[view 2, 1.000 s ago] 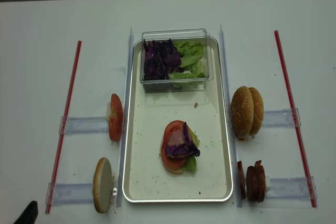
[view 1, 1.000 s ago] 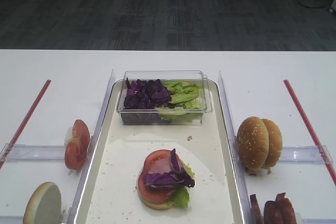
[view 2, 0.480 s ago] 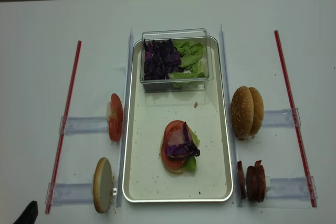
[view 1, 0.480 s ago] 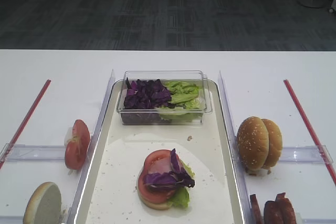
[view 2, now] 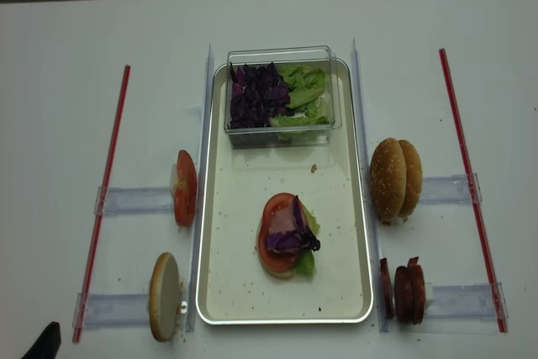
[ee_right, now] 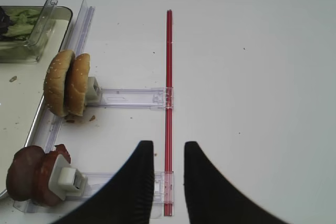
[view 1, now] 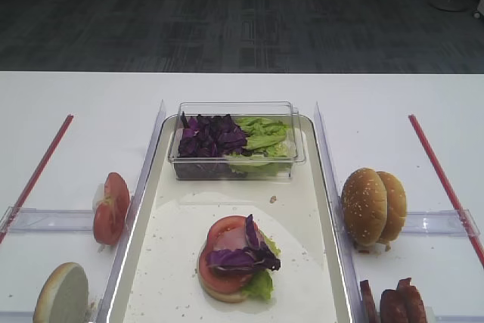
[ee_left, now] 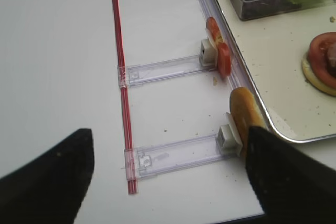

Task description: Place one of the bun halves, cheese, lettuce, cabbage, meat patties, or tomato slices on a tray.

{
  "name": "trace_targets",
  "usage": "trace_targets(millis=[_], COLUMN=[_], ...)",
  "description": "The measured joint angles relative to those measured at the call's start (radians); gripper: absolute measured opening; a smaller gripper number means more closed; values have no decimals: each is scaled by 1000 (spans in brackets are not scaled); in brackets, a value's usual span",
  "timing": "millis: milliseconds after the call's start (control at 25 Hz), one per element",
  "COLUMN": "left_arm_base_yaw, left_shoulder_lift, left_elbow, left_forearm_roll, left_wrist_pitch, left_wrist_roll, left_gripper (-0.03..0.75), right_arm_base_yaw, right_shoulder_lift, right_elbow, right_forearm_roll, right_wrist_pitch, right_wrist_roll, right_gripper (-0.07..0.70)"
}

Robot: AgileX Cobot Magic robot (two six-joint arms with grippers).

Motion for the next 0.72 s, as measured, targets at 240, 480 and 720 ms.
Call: trace_targets(millis=[240, 480, 720], left_arm_base_yaw=[0, 0, 0], left_shoulder_lift=[0, 0, 0], left_elbow=[0, 0, 0], left_forearm_roll=[0, 0, 0], left_wrist_pitch=[0, 0, 0], left_wrist_roll=[0, 0, 0], left_gripper=[545, 545, 545], right_arm_base_yaw=[0, 0, 0], right_shoulder_lift=[0, 0, 0], right_elbow=[0, 0, 0], right_forearm_roll=[0, 0, 0], right_wrist_pitch=[0, 0, 0], right_wrist_roll=[0, 0, 0], right_gripper=[193, 193, 193])
